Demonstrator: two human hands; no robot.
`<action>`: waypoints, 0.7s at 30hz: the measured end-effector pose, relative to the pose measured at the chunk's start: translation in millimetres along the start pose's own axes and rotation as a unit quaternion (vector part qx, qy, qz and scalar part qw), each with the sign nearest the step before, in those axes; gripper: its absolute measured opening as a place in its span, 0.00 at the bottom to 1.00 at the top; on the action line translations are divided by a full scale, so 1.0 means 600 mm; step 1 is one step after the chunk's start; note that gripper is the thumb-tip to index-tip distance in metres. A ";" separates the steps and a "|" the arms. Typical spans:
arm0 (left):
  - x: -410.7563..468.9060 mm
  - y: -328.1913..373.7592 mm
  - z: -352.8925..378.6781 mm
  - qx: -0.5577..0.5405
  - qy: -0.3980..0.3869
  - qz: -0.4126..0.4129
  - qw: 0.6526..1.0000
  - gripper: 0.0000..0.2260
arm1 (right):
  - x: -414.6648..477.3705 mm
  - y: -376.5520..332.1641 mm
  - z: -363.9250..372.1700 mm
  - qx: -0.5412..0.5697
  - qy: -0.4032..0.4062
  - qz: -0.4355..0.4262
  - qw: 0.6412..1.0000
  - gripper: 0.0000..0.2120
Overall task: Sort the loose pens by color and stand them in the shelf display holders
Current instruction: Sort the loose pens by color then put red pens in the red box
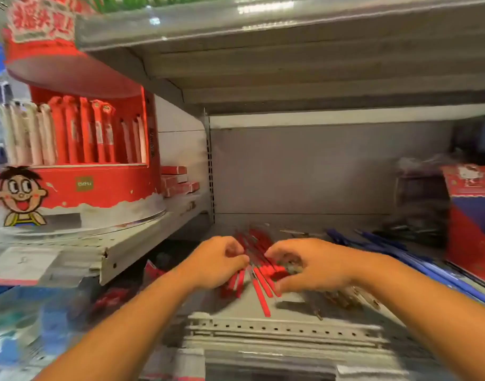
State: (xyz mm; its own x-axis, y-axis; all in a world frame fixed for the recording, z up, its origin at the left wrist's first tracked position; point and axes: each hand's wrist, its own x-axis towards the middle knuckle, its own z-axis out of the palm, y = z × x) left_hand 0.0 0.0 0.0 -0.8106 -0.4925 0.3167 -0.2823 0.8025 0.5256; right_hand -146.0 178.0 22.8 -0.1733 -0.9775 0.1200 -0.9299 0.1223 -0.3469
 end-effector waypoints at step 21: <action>0.143 -0.059 0.037 0.168 -0.212 -0.123 0.955 0.27 | 0.152 0.070 0.043 -0.132 -0.170 -0.062 0.975 0.37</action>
State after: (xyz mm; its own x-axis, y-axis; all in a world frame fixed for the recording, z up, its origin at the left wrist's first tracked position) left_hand -71.1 -63.1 -9.1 -0.8128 -0.5575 -0.1687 -0.5825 0.7776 0.2367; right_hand -192.8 89.3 -5.0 0.0215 -0.9826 -0.1848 -0.9957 -0.0044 -0.0926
